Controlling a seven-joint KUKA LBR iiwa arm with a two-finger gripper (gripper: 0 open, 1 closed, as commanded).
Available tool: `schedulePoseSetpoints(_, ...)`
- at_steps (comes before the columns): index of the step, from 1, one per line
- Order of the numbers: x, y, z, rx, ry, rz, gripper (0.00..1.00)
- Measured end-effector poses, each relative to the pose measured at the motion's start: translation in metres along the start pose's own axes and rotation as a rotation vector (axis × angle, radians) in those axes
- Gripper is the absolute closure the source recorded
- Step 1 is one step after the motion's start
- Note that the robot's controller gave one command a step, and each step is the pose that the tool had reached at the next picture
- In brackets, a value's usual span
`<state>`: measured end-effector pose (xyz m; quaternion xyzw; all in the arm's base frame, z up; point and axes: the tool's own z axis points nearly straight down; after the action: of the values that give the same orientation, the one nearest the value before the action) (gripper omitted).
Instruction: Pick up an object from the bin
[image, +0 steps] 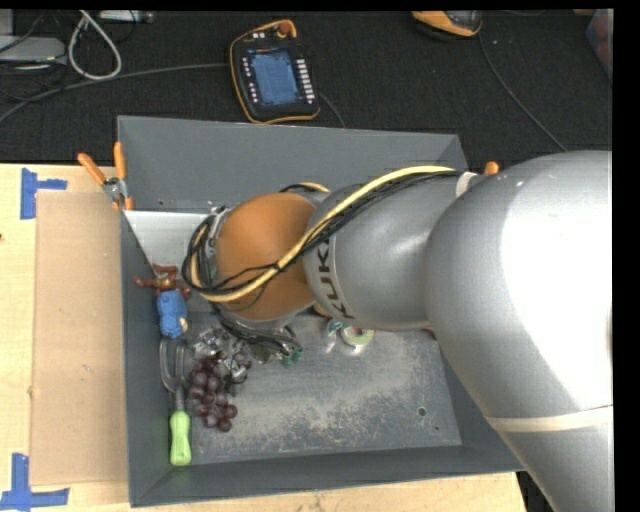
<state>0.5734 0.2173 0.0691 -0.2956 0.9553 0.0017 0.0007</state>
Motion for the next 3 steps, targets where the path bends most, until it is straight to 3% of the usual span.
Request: schedulePoseSetpoints(3, 0.0, 0.001, -0.025, -0.001, -0.001, 0.003, 1.0)
